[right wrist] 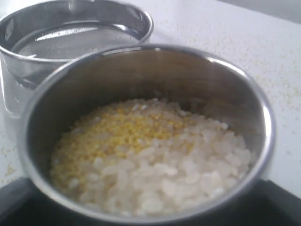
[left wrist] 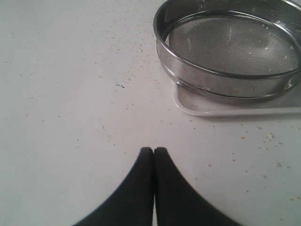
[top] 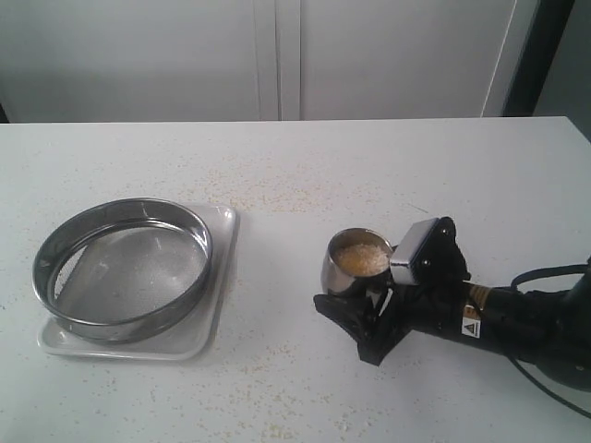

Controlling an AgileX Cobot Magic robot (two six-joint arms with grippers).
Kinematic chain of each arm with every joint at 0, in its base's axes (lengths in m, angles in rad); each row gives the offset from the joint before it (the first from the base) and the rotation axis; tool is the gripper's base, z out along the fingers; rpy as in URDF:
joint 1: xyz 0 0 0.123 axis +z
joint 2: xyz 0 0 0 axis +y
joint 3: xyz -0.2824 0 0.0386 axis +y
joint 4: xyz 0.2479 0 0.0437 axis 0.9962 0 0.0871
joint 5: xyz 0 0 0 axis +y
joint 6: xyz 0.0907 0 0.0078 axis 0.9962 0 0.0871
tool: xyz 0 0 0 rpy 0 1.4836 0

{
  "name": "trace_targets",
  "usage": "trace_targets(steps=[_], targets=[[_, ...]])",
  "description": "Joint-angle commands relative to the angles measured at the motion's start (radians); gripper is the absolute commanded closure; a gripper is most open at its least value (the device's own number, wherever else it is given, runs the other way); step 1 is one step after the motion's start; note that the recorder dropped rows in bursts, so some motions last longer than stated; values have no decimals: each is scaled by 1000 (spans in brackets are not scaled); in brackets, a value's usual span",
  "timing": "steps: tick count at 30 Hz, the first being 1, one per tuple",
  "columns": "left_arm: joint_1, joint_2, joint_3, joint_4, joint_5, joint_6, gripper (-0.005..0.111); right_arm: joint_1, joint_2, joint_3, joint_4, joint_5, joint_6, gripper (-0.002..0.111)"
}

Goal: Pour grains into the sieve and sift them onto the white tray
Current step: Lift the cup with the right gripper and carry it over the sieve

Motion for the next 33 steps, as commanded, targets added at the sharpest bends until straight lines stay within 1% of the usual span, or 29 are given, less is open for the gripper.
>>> trace_targets(steps=[1, 5, 8, 12, 16, 23, 29, 33], targets=[[1, -5, 6, -9, 13, -2, 107, 4, -82, -5, 0, -11, 58, 108], [1, -5, 6, -9, 13, -2, 107, 4, -141, -6, -3, 25, 88, 108], [1, -5, 6, -9, 13, -2, 107, 16, -181, -30, -26, 79, 152, 108], [1, -5, 6, -9, 13, -2, 107, 61, -227, -93, -67, 218, 236, 108], [1, -5, 6, -9, 13, -2, 107, 104, -247, -164, -85, 290, 308, 108], [1, -5, 6, -9, 13, -2, 107, 188, -249, -317, -183, 459, 442, 108], [1, -5, 6, -9, 13, -2, 107, 266, -249, -439, -193, 613, 500, 108], [1, -5, 6, -9, 13, -2, 107, 307, -229, -506, -224, 682, 550, 108]])
